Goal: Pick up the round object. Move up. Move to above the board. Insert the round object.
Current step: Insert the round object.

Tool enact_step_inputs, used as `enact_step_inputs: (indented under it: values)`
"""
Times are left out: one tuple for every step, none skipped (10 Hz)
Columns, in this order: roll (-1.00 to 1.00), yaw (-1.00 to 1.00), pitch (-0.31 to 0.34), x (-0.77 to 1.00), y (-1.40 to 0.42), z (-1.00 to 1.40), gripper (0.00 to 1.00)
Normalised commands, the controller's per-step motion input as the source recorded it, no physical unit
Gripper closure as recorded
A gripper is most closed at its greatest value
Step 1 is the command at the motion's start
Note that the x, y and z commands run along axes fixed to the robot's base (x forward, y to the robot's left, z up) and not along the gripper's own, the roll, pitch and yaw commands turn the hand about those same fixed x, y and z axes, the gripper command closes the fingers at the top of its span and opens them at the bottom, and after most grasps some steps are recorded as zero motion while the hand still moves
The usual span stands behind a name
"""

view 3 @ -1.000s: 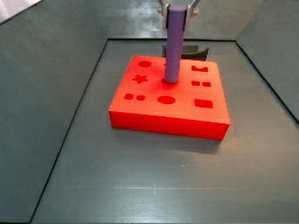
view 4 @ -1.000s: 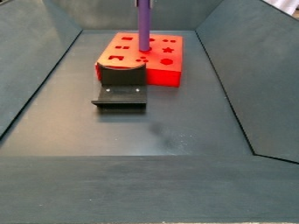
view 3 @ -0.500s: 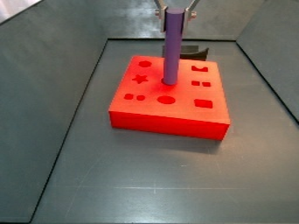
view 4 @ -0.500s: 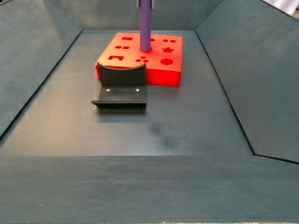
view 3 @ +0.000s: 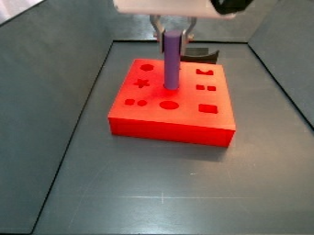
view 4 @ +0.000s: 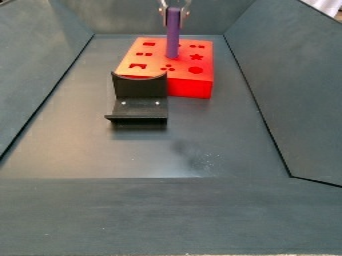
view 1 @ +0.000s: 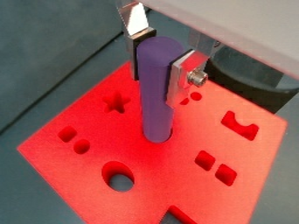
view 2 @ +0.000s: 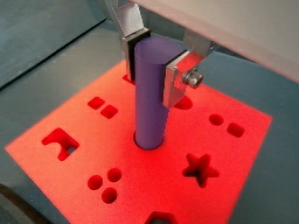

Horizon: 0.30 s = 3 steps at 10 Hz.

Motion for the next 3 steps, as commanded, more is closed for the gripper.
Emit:
enact_step_inputs:
  values:
    - [0.00,-0.02,-0.004,0.00,0.00,-0.12,1.00]
    - [-0.01,0.00,-0.076,-0.01,0.00,0.00,1.00]
    - [0.00,0.00,0.000,0.00,0.00,0.00,1.00]
